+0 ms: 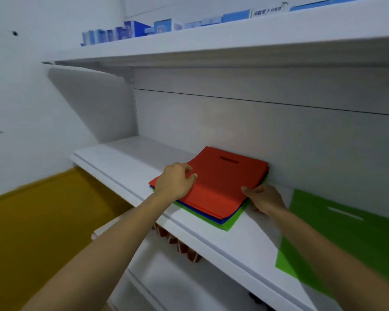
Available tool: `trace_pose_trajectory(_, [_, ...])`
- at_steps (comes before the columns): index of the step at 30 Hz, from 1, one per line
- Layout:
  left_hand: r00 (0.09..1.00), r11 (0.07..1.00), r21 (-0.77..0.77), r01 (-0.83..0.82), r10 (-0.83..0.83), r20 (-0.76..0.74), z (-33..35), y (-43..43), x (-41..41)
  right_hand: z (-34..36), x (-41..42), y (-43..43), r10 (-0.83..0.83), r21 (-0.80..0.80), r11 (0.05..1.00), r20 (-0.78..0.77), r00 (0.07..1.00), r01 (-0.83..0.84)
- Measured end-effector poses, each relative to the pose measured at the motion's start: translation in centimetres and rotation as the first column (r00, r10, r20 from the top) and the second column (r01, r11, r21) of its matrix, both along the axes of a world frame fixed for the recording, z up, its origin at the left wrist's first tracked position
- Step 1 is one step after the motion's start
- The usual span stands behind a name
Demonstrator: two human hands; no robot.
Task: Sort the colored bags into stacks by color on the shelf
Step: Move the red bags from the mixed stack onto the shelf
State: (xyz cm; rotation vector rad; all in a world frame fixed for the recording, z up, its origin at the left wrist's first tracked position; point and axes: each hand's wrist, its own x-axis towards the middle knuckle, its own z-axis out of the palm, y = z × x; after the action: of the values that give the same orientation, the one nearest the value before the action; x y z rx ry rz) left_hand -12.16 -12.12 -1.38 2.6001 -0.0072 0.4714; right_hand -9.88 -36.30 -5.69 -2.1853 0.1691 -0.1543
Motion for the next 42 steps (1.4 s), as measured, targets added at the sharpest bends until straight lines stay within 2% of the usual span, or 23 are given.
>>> trace_pose_trajectory(6, [0.985,0.974,0.172,0.146,-0.127,-0.113,-0.4,1.4,7.5,0.4,0.8,1.2,-0.137,-0.082,0.988,-0.037,0.99,0.134])
trace_pose_trajectory(13, [0.93,0.924,0.227,0.308,-0.242,-0.278,-2.1,4.4,13.6,0.9,1.0,3.4,-0.293,-0.118,0.953,-0.114,0.949,0.28])
trace_pose_trajectory(18, [0.909,0.876,0.26,0.406,-0.356,-0.219,-3.0,5.7,14.6,1.1,0.9,5.4,-0.46,-0.201,0.874,-0.05,0.886,0.442])
trace_pose_trajectory(22, [0.884,0.85,0.245,0.467,-0.442,-0.153,-3.6,6.2,14.7,2.2,0.1,6.8,-0.515,-0.388,0.796,-0.028,0.857,0.465])
trace_pose_trajectory(24, [0.88,0.844,0.246,0.476,-0.457,-0.132,-4.1,6.3,14.8,2.5,-0.5,7.6,-0.546,-0.474,0.727,0.041,0.837,0.497])
trace_pose_trajectory(27, [0.882,0.853,0.225,0.471,-0.45,-0.14,-4.7,6.4,14.9,2.2,-1.3,8.6,-0.588,-0.506,0.633,0.176,0.789,0.586])
trace_pose_trajectory(28, [0.879,0.858,0.196,0.474,-0.452,-0.151,-4.8,6.5,14.9,2.2,-1.4,8.8,-0.581,-0.451,0.662,0.195,0.79,0.599])
trace_pose_trajectory(29, [0.876,0.86,0.172,0.48,-0.458,-0.151,-4.8,6.6,15.0,2.1,-1.4,8.8,-0.576,-0.309,0.728,0.209,0.79,0.612])
trace_pose_trajectory(30, [0.874,0.862,0.156,0.483,-0.465,-0.138,-4.7,6.6,15.0,2.2,-1.5,8.8,-0.588,-0.092,0.785,0.204,0.783,0.613])
trace_pose_trajectory(31, [0.873,0.864,0.136,0.485,-0.471,-0.122,-4.5,6.8,15.0,2.3,-1.8,8.9,-0.618,0.136,0.786,0.184,0.765,0.602])
trace_pose_trajectory(32, [0.872,0.868,0.094,0.487,-0.477,-0.11,-4.4,6.8,15.0,2.4,-2.2,8.8,-0.649,0.316,0.747,0.157,0.744,0.585])
trace_pose_trajectory(34, [0.86,0.867,-0.062,0.494,-0.498,-0.108,-4.1,6.9,15.2,2.6,-3.1,8.6,-0.678,0.531,0.649,0.079,0.731,0.545])
trace_pose_trajectory(38, [0.815,0.775,-0.366,0.515,-0.575,-0.073,-3.4,6.4,14.9,3.0,-5.1,8.2,-0.65,0.67,0.586,0.052,0.758,0.456])
trace_pose_trajectory(42, [0.772,0.663,-0.508,0.55,-0.636,0.006,-1.8,4.4,12.8,2.8,-7.7,7.2,-0.691,0.691,0.548,0.057,0.721,0.471])
